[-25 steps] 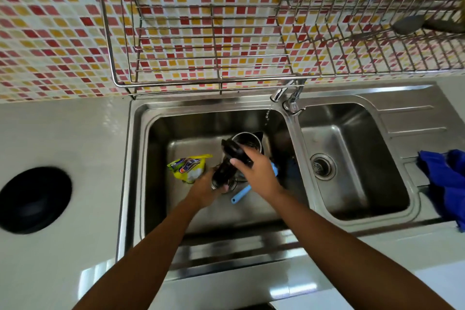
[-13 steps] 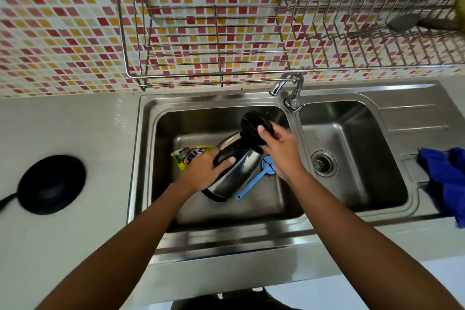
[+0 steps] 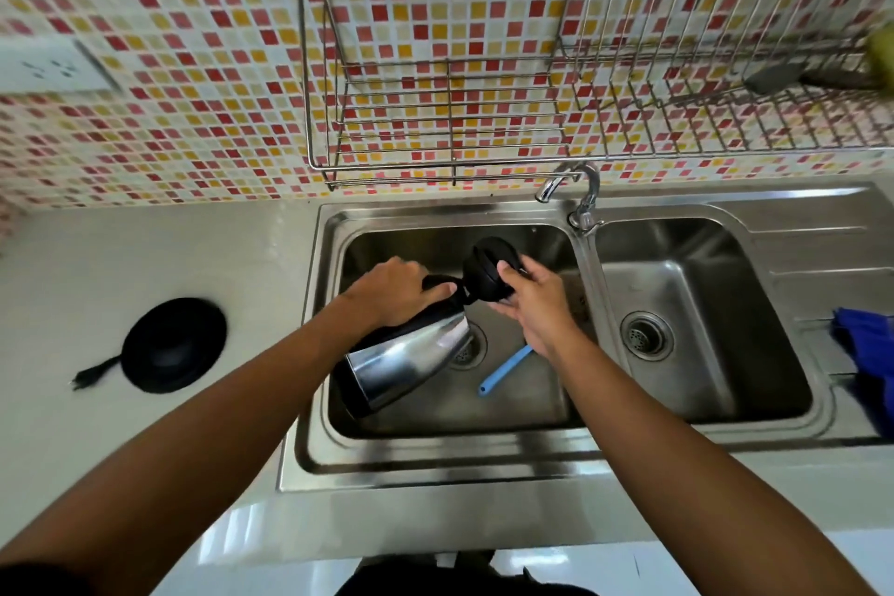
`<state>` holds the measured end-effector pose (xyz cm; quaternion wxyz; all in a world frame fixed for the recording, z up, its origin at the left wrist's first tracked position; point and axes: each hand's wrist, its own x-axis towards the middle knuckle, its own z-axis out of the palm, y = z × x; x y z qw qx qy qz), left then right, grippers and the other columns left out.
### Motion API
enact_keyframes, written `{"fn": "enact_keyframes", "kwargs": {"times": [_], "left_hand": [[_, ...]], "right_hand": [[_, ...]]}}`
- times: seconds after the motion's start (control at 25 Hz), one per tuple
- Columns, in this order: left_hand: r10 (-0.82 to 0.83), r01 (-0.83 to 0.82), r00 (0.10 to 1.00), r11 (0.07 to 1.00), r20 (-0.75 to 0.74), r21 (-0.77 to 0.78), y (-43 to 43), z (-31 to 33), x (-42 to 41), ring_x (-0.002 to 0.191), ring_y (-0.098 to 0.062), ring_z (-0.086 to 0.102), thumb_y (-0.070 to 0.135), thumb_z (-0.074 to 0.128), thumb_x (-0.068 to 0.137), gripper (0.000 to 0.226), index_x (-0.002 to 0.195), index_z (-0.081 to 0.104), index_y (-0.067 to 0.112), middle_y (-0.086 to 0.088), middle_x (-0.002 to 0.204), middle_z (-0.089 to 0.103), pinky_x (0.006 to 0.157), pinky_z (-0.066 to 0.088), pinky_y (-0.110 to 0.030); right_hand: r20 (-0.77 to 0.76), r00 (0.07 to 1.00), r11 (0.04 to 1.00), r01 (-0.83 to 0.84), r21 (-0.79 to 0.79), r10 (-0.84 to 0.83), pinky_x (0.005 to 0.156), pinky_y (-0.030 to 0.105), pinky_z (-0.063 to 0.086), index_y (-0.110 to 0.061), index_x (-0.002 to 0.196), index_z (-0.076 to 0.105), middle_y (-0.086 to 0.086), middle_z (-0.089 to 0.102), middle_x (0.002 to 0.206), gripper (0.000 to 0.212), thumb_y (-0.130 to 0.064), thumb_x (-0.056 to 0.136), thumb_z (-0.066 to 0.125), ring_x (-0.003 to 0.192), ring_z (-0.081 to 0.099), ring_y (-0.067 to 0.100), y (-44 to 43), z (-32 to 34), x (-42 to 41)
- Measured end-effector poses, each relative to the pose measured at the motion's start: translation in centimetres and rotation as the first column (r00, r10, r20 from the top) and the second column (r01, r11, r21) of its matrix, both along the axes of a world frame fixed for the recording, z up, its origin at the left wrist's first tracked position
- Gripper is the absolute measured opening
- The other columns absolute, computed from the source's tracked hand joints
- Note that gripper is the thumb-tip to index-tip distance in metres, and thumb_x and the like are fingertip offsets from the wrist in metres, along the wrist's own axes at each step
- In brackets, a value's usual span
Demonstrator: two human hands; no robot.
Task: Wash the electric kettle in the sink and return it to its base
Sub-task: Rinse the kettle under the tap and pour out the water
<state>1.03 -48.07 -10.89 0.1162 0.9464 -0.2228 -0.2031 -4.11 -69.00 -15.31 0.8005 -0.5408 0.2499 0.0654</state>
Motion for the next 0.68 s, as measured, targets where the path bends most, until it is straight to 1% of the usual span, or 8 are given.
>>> {"fn": "enact_keyframes", "kwargs": {"times": [0.12,0.2,0.28,0.36,0.48,0.6,0.68], "left_hand": [[-0.039,0.038,0.999,0.996,0.01,0.079,-0.5,1.1,0.8,0.076,-0.028,0.059,0.068,0.042,0.095,0.058,0.074,0.052,0.015,-0.008,0.075,0.055,0.073,0.047,-0.036],[-0.053,0.053,0.999,0.991,-0.003,0.126,-0.9,1.5,1.2,0.079,-0.029,0.061,0.069,0.042,0.094,0.058,0.077,0.053,0.015,-0.007,0.075,0.054,0.075,0.048,-0.037],[-0.061,0.065,0.998,0.986,-0.03,0.155,-1.1,1.6,1.7,0.08,-0.029,0.061,0.069,0.042,0.094,0.059,0.081,0.057,0.014,-0.007,0.076,0.056,0.075,0.048,-0.037],[-0.085,0.091,0.996,0.979,-0.039,0.184,-1.5,1.8,1.8,0.082,-0.029,0.061,0.068,0.042,0.094,0.06,0.087,0.059,0.011,-0.01,0.084,0.06,0.076,0.048,-0.037],[-0.133,0.14,0.99,0.958,-0.046,0.251,-2.5,2.1,1.6,0.082,-0.029,0.059,0.066,0.041,0.096,0.067,0.1,0.064,0.004,-0.012,0.089,0.059,0.075,0.045,-0.036],[-0.154,0.165,0.986,0.935,-0.06,0.314,-3.7,2.6,1.5,0.081,-0.028,0.058,0.066,0.042,0.096,0.067,0.104,0.064,0.003,-0.011,0.09,0.057,0.073,0.044,-0.036],[-0.176,0.185,0.983,0.916,-0.057,0.357,-4.6,3.0,1.5,0.081,-0.027,0.057,0.065,0.042,0.096,0.067,0.107,0.064,0.004,-0.01,0.091,0.056,0.073,0.043,-0.036]], "right_hand": [[-0.01,1.0,1.0,0.007,0.0,-0.007,0.081,0.039,0.059,-0.016,0.134,0.055,0.012,0.066,0.123,0.041,-0.016,0.093,0.063,0.105,0.068,0.03,0.4,0.1,0.1],[-0.013,1.0,1.0,0.006,-0.006,-0.006,0.08,0.037,0.058,-0.017,0.133,0.056,0.011,0.068,0.121,0.04,-0.017,0.094,0.062,0.104,0.069,0.03,0.7,0.1,0.0],[-0.017,1.0,1.0,0.01,-0.012,-0.011,0.079,0.037,0.058,-0.017,0.132,0.058,0.011,0.068,0.121,0.039,-0.018,0.093,0.063,0.103,0.069,0.029,0.8,0.1,-0.1],[-0.023,0.999,1.0,0.022,-0.004,-0.022,0.076,0.036,0.059,-0.016,0.131,0.059,0.012,0.068,0.121,0.038,-0.018,0.093,0.064,0.104,0.069,0.03,0.8,0.0,-0.3],[-0.041,0.998,0.999,0.037,0.011,-0.037,0.075,0.037,0.059,-0.015,0.126,0.061,0.012,0.069,0.119,0.034,-0.017,0.093,0.064,0.106,0.068,0.03,0.4,-0.3,-0.9],[-0.054,0.996,0.995,0.073,0.067,-0.07,0.076,0.037,0.058,-0.015,0.119,0.065,0.013,0.07,0.116,0.025,-0.017,0.094,0.062,0.105,0.068,0.03,0.4,-0.5,-1.8],[-0.054,0.993,0.986,0.115,0.119,-0.109,0.081,0.04,0.057,-0.014,0.115,0.066,0.014,0.07,0.115,0.021,-0.015,0.095,0.06,0.105,0.068,0.031,0.3,-0.7,-2.3]]}}
